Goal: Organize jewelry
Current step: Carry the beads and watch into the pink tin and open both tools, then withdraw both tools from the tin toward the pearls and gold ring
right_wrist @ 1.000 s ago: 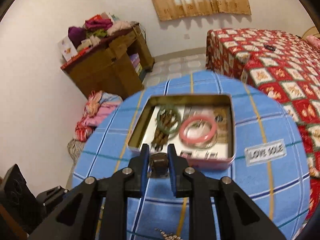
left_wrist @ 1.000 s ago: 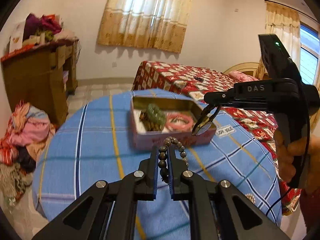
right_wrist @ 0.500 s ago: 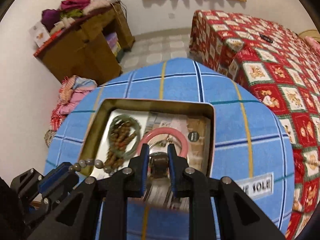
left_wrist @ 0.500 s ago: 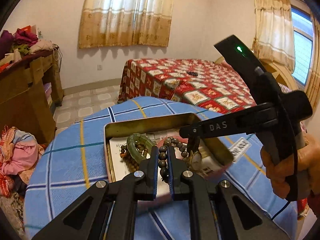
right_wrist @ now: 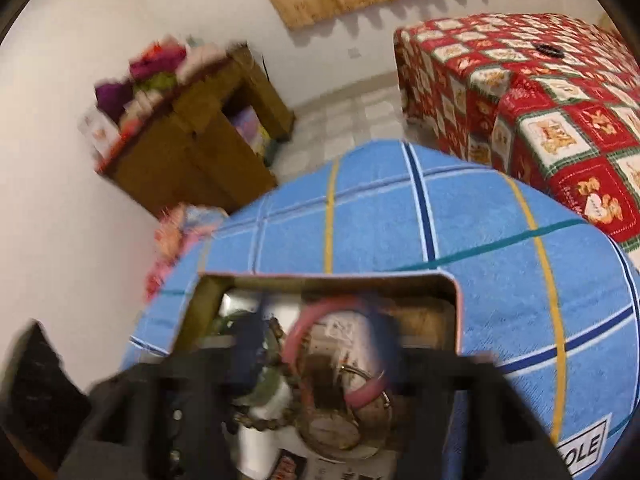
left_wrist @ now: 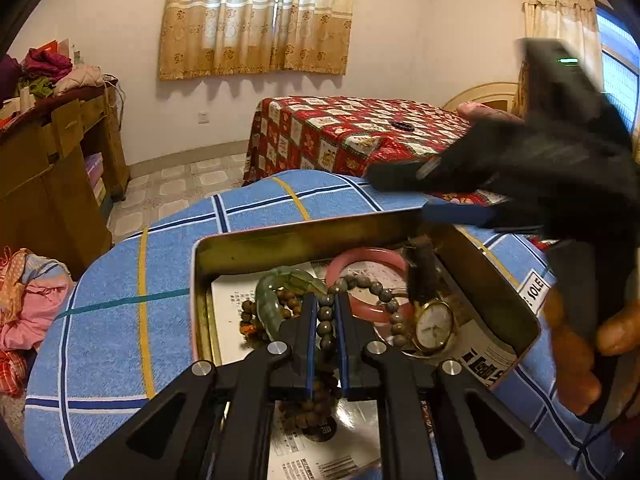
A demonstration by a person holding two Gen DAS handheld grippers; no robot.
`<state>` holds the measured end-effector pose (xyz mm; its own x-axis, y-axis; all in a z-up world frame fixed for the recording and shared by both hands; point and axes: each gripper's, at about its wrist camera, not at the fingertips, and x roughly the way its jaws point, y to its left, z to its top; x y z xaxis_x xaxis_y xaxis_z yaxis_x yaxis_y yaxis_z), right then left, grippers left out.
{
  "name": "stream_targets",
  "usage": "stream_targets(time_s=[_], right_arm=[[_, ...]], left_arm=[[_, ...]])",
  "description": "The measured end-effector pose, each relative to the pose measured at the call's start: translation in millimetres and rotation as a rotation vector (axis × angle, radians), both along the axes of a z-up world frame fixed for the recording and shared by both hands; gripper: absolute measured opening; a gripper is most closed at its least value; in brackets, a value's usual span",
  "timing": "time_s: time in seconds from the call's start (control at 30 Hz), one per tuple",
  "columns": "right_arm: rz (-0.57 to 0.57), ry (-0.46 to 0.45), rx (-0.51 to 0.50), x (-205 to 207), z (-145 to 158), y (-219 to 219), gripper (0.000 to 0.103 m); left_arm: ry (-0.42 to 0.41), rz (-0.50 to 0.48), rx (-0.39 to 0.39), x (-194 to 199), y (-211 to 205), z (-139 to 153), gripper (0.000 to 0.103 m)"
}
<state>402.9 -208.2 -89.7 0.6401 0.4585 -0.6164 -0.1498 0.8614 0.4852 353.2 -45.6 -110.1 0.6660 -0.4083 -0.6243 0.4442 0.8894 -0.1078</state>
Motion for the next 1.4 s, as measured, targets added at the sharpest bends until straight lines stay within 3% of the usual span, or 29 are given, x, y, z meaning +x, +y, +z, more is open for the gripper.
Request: stream_targets(time_s=[0.07, 0.23, 0.33, 0.67, 1.0, 1.2, 1.4], right_arm=[[-0.021, -0.070, 0.029, -13.9, 12.6, -5.0, 0.086], [-0.087, -0.110, 0.017, -46.0, 26.2, -15.5, 0.086], [-0.120, -0.110, 0.019, -64.1, 28.8, -25.9, 0.086], [-0.204, -0.086, -0.016, -140.4, 28.2, -43.7, 0.086], [-0.199, -0.056, -0.061, -220.9, 10.3, -35.3, 0.086], [-0.194, -0.044, -0.104, -252.8, -1.1, -22.5, 0.085], [-0.163, -0.057, -0.177, -281.7, 7.0, -19.3, 0.082]], left_arm=[[-0.004, 0.012, 0.011, 1.2, -1.3, 0.8, 0.013], [-0.063, 0.048, -0.003, -10.2, 2.2, 15.6, 0.059], [-0.084, 0.086, -0.036, -23.8, 12.6, 26.4, 0.066], [-0.048, 0.115, -0.058, -98.2, 37.4, 29.4, 0.066], [-0.029, 0.107, -0.041, -163.4, 39.3, 22.5, 0.067], [-0.016, 0.095, -0.041, -186.8, 41.9, 17.9, 0.066], [-0.029, 0.069, -0.023, -205.9, 44.1, 16.7, 0.066]])
